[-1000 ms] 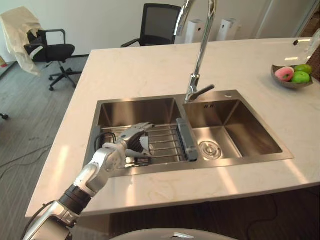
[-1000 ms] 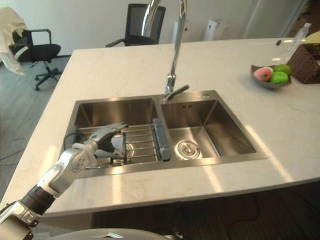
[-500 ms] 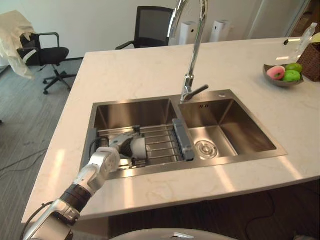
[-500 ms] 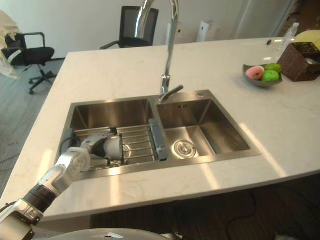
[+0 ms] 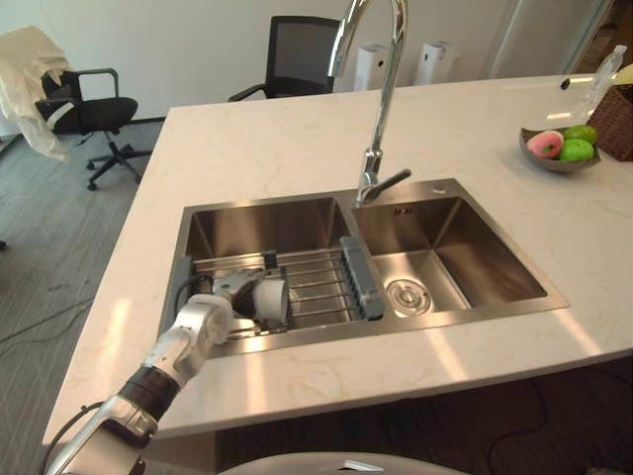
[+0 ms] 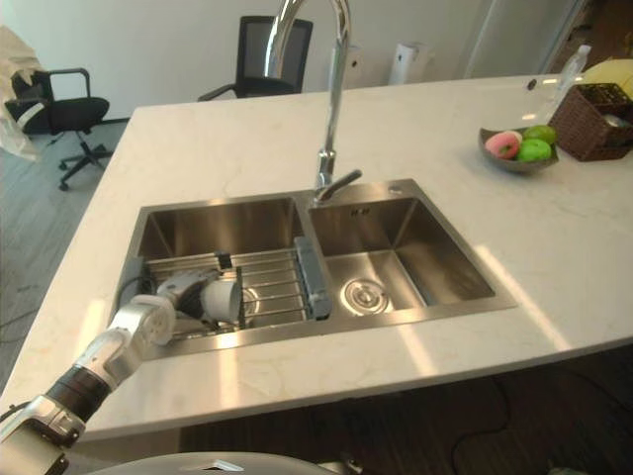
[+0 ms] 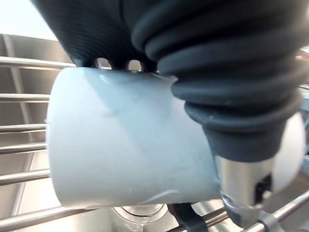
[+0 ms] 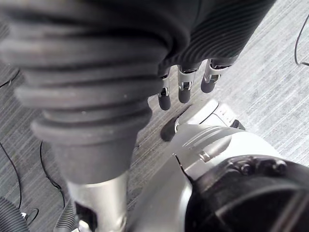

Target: Walk over to the sink, pick up the cup, carry it to the dishwasher, place the cup inside the dishwasher, then close the dishwasher door

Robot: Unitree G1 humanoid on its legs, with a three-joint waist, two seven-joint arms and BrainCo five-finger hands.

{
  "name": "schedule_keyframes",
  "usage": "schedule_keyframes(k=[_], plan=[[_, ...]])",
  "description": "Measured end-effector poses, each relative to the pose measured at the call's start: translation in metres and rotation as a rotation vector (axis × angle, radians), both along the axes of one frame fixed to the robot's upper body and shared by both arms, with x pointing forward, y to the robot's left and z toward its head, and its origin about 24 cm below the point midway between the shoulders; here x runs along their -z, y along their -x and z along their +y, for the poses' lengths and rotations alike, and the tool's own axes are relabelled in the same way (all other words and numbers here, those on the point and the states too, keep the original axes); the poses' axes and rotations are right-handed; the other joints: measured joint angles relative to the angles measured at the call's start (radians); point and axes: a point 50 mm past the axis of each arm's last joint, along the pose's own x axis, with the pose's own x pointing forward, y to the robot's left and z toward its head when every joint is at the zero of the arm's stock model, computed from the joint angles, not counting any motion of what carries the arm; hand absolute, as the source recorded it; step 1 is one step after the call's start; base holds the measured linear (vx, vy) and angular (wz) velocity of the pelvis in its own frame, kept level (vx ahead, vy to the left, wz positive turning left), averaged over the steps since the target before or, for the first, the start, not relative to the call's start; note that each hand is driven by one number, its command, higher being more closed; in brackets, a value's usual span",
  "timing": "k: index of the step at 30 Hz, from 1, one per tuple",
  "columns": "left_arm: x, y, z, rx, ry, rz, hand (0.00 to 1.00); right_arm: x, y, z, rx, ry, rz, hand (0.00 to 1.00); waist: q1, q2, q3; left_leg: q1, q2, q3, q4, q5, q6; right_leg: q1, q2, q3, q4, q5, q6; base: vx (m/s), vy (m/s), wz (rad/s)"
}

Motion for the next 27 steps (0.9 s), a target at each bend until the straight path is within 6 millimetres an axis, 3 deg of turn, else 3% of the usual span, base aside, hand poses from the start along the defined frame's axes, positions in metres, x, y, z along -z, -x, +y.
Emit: schedule_keyframes(k=[16,23,27], plan=[[0.016,-0.007,0.009,-0.114,0.045,0.114,1.0,0.001,0.004,0.006,-0.03,-0.062,0.039,0.0,-0.011,-0.003,-0.015,0.013,0.002,0.003,-0.001,-0.007,-0.011,0.014,0.002,0.003,-0.017,0.006,0.001,-0.04,-0.024,-0.01],[0.013,-0.005,0.009,-0.152,0.302,0.067,1.0,0.0,0.002,0.003,-0.033,-0.052,0.022,0.0,-0.009,-0.003,-0.014,0.002,0.001,0.001,0.0,-0.006,-0.009,0.014,0.001,0.001,-0.037,0.013,0.001,0.0,-0.004,0.0],[0.001,-0.001,0.009,-0.221,0.573,0.047,1.0,0.001,0.0,0.005,-0.03,-0.049,0.0,0.0,-0.007,-0.006,-0.01,-0.005,0.002,-0.004,0.0,-0.007,-0.006,0.012,0.002,-0.006,-0.033,0.013,0.002,0.03,-0.037,0.03]])
